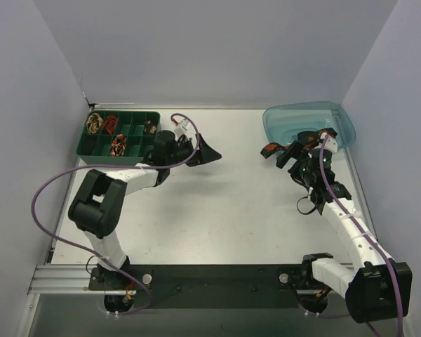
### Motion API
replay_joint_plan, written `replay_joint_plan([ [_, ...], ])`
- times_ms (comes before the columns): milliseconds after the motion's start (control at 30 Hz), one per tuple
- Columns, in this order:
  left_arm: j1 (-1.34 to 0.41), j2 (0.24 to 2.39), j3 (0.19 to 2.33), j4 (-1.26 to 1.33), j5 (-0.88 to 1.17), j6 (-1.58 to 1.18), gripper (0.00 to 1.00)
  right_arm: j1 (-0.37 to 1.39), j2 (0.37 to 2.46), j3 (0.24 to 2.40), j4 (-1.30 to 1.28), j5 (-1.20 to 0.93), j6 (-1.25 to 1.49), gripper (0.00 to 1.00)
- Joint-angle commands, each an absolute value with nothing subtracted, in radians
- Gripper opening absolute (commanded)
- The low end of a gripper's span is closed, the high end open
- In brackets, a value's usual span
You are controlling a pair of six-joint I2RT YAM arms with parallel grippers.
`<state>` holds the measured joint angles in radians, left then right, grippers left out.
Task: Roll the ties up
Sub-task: Pick up the tie from the bin.
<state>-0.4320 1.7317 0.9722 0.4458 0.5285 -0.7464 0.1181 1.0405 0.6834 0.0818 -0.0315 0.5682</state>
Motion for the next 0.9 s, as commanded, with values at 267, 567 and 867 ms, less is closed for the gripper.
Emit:
replay_joint_plan([
  [267,-0.664,2.12,1.288,0.841,0.525,-1.061,0.97,0.104,1.006,0.732,0.081,-0.058,0.548,1.0],
  [567,-0.689,2.385,1.494,0.943,0.457,-1.308,0.9,0.103,0.973,0.739,0.055,-0.029,0.534,1.0],
  [867,-0.687,2.514,1.664,0.882,0.368,-1.371,0.79,0.103,0.951,0.746,0.04,-0.018,0.525,1.0],
])
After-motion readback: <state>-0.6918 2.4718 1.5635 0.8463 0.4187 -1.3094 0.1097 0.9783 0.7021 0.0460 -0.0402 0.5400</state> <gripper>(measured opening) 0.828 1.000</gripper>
